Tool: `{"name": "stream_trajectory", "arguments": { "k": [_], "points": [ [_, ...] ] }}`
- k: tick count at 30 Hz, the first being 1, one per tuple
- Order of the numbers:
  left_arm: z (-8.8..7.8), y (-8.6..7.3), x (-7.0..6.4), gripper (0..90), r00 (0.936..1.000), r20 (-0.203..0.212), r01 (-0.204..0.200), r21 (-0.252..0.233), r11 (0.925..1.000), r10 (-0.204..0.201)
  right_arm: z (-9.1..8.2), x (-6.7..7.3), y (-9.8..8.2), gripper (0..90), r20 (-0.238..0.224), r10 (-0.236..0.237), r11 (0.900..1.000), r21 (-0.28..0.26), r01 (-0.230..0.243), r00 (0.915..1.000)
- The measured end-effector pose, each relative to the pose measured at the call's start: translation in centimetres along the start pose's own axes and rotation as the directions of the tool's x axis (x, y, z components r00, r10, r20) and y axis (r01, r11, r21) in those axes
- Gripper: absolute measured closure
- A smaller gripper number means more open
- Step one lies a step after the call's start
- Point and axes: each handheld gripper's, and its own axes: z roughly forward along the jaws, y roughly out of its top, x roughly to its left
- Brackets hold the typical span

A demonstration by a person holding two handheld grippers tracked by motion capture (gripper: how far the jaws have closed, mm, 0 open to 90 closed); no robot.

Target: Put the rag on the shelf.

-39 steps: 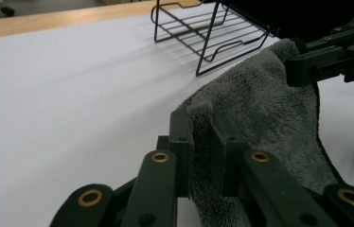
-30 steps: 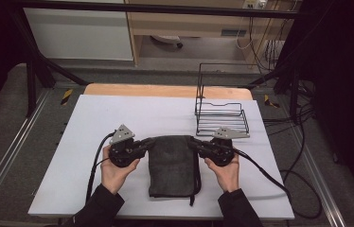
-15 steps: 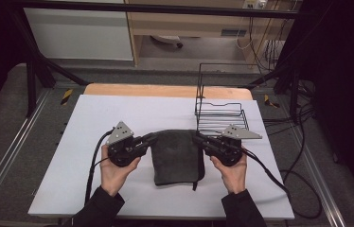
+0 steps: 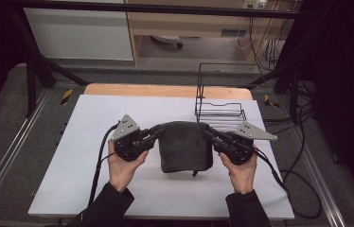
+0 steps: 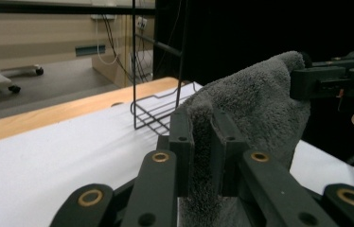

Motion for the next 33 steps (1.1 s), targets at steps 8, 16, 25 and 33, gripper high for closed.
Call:
{"name": "stream_trajectory", "arguments": {
  "k": [8,16,25,33],
  "points": [
    [1.0,1.7,-0.8,80.5,0.9999,0.009,-0.006,-0.048,0.9988,0.006,-1.2,-0.3,1.1,80.3,0.037,-0.012,0.998,-0.053,0.014,0.9993],
    [2.1,3.1,-1.8,80.6,0.9997,0.018,-0.016,-0.100,0.9949,0.018,-2.6,-0.6,2.2,80.4,0.083,-0.019,0.993,-0.118,0.029,0.9964],
    [3.2,4.6,-2.5,80.6,0.9990,0.042,-0.007,-0.146,0.9893,0.014,-3.8,-0.9,3.2,80.5,0.123,-0.020,0.984,-0.171,0.041,0.9922],
    [4.3,6.3,-3.3,80.6,0.9983,0.046,-0.026,-0.183,0.9828,0.035,-4.7,-1.3,4.3,80.5,0.164,-0.025,0.975,-0.213,0.060,0.9861]
  ]
}}
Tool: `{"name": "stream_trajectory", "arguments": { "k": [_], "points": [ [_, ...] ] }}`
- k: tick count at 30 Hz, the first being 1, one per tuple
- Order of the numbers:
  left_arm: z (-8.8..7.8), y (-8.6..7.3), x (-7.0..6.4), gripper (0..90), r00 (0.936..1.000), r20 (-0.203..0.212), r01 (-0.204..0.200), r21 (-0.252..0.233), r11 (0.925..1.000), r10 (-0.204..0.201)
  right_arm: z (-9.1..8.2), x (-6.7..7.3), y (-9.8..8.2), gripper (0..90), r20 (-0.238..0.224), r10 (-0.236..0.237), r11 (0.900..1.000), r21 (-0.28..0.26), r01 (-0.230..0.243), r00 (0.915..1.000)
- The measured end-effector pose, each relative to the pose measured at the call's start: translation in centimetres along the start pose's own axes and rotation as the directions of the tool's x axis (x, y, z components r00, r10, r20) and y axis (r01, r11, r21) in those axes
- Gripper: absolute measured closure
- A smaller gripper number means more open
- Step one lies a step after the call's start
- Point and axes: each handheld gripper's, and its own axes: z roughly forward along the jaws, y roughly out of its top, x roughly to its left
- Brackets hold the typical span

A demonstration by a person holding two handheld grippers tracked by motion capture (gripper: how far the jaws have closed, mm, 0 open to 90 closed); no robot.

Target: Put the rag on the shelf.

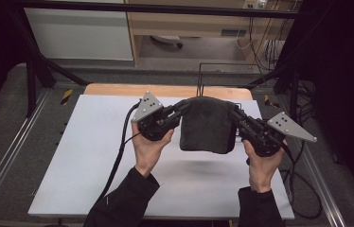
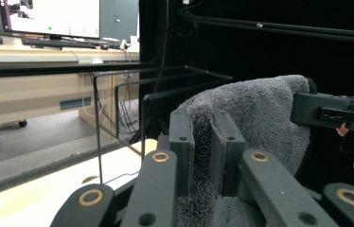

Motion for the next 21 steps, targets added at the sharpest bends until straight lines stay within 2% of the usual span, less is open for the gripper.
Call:
{"name": "stream_trajectory", "arguments": {
  "k": [8,21],
  "points": [
    [1.3,1.4,-0.5,80.6,1.0000,0.008,-0.002,-0.057,0.9984,0.002,-0.2,-0.6,1.5,80.6,0.029,0.003,0.998,-0.055,-0.001,0.9996],
    [3.3,3.8,-0.9,80.7,0.9998,0.012,-0.014,-0.107,0.9942,0.015,0.1,-1.8,4.1,80.7,0.083,-0.007,0.993,-0.121,0.017,0.9966]
  ]
}}
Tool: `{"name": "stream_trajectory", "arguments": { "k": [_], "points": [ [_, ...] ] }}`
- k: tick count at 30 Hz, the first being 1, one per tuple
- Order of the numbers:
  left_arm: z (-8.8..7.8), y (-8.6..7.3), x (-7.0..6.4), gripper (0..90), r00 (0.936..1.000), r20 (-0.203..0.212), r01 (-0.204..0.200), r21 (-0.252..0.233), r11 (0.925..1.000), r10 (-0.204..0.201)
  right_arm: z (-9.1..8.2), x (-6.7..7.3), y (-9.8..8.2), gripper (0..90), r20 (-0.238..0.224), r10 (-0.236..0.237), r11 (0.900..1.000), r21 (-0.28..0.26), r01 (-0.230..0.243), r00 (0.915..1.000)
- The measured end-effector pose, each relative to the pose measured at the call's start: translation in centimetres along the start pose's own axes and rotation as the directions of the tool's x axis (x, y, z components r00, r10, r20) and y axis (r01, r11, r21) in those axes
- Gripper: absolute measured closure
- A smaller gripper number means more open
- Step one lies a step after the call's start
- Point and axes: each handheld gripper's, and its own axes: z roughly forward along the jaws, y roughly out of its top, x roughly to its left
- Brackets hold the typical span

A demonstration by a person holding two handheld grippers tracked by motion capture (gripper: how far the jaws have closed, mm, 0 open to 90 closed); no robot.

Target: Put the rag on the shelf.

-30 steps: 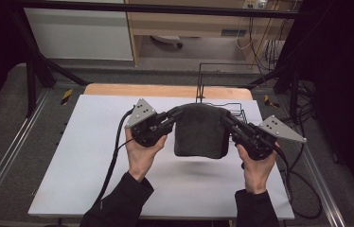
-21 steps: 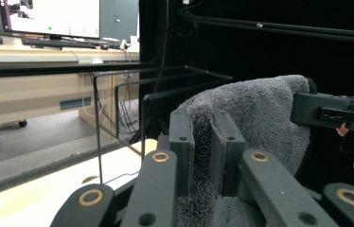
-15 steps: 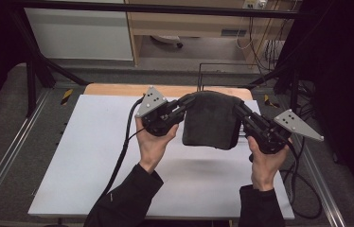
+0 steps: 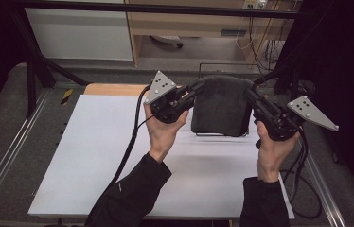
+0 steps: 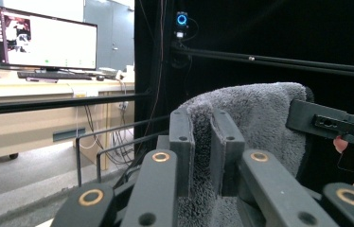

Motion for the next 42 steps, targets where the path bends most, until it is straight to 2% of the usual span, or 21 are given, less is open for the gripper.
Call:
{"name": "stream_trajectory", "arguments": {
  "k": [9,19,23,42],
  "points": [
    [1.1,1.7,0.0,80.7,0.9998,0.015,-0.008,-0.039,0.9992,0.009,0.7,-0.7,1.7,80.7,0.022,-0.011,0.999,-0.035,0.012,0.9997],
    [2.4,3.7,0.0,80.7,0.9996,0.012,-0.023,-0.055,0.9982,0.024,1.5,-1.5,3.7,80.9,0.043,-0.026,0.998,-0.062,0.029,0.9987],
    [3.0,4.6,0.0,80.7,0.9996,0.021,-0.017,-0.063,0.9979,0.018,1.7,-1.9,4.7,80.9,0.053,-0.033,0.997,-0.072,0.037,0.9980],
    [5.8,7.6,0.1,80.6,0.9988,0.001,-0.048,-0.096,0.9942,0.048,3.3,-4.0,7.7,81.0,0.076,-0.060,0.991,-0.118,0.069,0.9953]
  ]
}}
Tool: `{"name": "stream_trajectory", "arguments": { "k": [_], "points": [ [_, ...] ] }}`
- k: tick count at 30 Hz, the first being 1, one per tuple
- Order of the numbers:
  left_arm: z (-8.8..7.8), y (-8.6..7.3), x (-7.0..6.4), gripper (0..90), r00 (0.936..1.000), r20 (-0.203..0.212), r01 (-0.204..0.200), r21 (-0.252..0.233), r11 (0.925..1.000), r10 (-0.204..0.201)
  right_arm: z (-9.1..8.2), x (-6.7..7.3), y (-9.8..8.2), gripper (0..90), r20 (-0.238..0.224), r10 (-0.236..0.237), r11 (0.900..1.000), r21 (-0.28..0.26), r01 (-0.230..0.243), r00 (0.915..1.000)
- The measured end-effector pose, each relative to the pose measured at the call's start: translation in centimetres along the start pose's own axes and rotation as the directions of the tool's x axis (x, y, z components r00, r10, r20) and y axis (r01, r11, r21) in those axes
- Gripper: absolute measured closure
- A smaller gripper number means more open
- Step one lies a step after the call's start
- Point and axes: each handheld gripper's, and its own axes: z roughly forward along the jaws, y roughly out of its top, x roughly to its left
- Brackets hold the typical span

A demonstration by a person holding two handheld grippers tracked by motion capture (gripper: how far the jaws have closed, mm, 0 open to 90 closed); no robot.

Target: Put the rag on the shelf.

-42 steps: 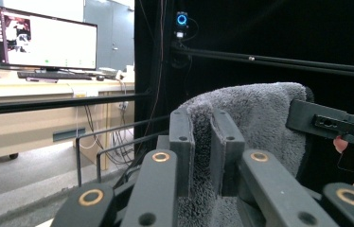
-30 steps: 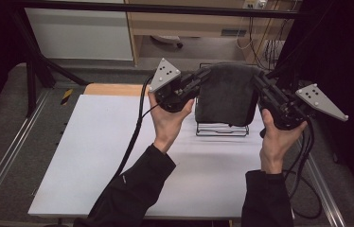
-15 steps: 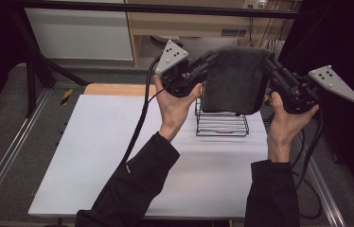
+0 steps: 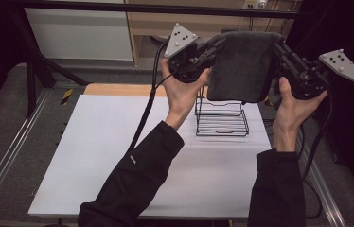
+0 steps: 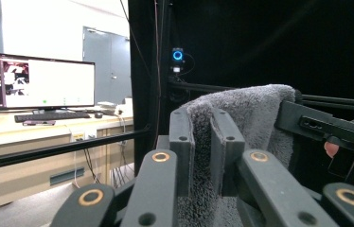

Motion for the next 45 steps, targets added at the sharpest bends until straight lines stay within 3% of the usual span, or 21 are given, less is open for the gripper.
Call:
{"name": "stream_trajectory", "arguments": {
  "k": [13,27,45],
  "points": [
    [1.0,2.0,0.9,80.7,0.9999,-0.006,0.012,-0.018,0.9998,-0.012,2.2,-0.6,2.1,81.0,-0.005,-0.011,1.000,-0.016,0.011,0.9999],
    [2.2,3.8,1.9,80.7,0.9993,-0.038,-0.006,-0.015,0.9999,0.006,4.4,-1.1,3.1,81.0,-0.019,-0.002,1.000,-0.021,0.001,0.9998],
    [4.2,2.1,4.0,80.7,0.9988,-0.049,0.007,0.004,1.0000,-0.007,6.8,-2.8,2.1,81.0,-0.011,-0.001,1.000,0.030,0.002,0.9999]
  ]
}}
